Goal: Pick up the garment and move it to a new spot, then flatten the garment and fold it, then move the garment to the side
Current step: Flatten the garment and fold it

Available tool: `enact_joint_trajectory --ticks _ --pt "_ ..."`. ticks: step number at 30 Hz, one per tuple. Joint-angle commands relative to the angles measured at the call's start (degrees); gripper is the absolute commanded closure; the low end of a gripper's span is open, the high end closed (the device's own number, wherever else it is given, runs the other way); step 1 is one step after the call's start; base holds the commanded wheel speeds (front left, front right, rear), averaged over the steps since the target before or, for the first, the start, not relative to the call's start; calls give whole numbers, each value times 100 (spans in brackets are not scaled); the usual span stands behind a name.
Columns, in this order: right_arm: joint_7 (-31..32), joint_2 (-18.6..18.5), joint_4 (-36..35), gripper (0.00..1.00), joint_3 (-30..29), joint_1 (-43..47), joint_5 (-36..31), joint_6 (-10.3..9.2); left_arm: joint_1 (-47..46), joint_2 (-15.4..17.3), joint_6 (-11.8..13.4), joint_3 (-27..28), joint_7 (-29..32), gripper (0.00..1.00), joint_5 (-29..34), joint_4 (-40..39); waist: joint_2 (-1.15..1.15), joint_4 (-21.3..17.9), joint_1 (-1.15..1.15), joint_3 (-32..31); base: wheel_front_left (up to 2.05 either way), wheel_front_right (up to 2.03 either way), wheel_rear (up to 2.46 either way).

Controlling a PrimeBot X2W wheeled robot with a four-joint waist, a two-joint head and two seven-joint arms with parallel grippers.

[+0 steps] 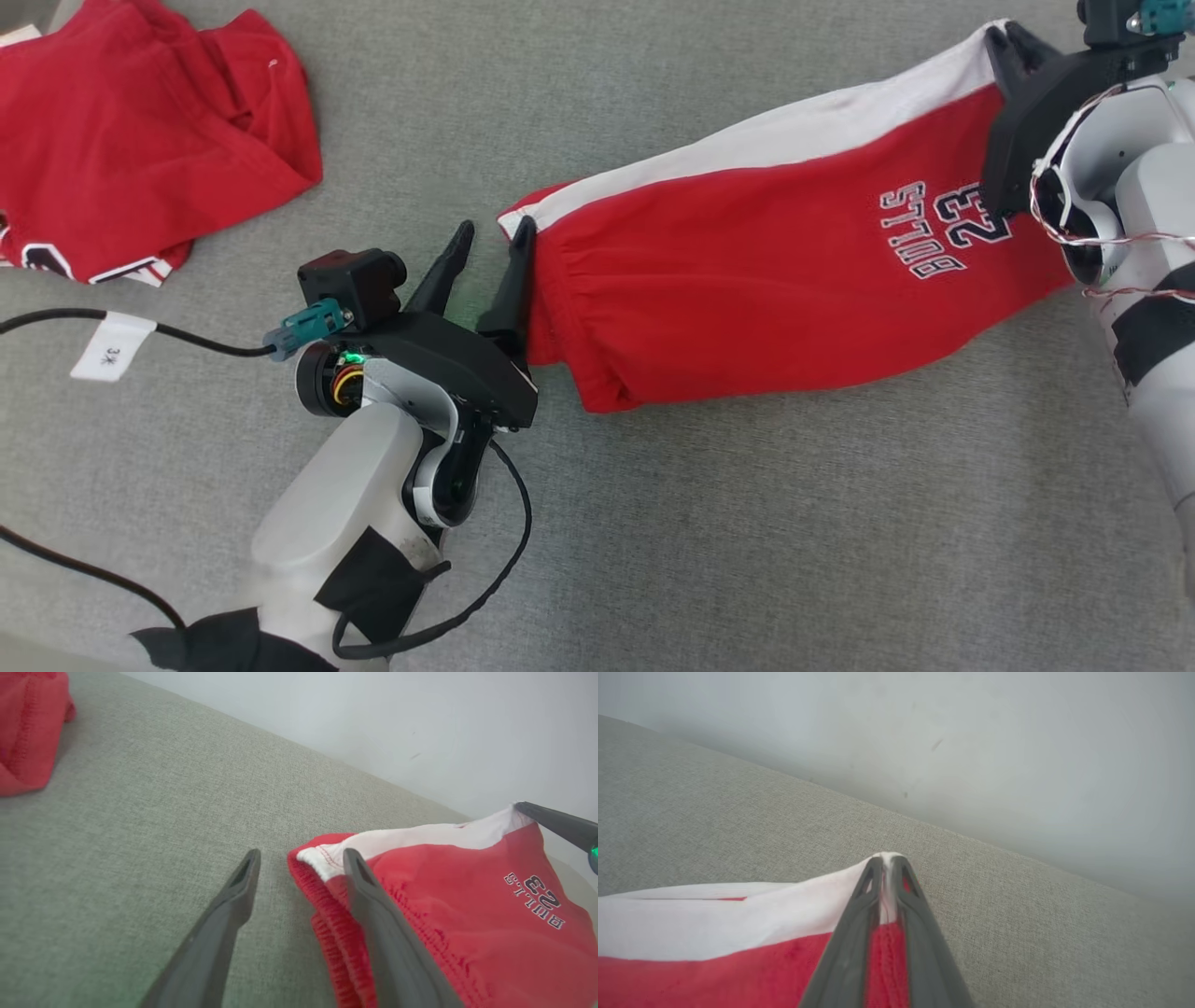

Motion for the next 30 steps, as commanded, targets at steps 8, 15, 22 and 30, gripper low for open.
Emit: enact_joint_trajectory --ticks 8,15,22,30 --pt "-150 255 711 0 -209 -295 -41 -15 200 101 -156 189 -320 0 53 -99 -1 61 0 -245 0 0 0" --pt "641 251 1159 0 -109 -46 322 -15 1059 437 -269 445 -386 0 758 -1183 -1 10 0 -717 0 0 0" --pt "1180 80 1620 0 -392 141 671 -15 2434 520 -407 771 -385 0 1724 -2705 -1 143 0 -955 0 0 0" --pt "1415 -222 1879 0 -620 167 651 -15 3296 126 -477 1156 -386 0 2198 -3507 -1 543 0 -733 0 0 0"
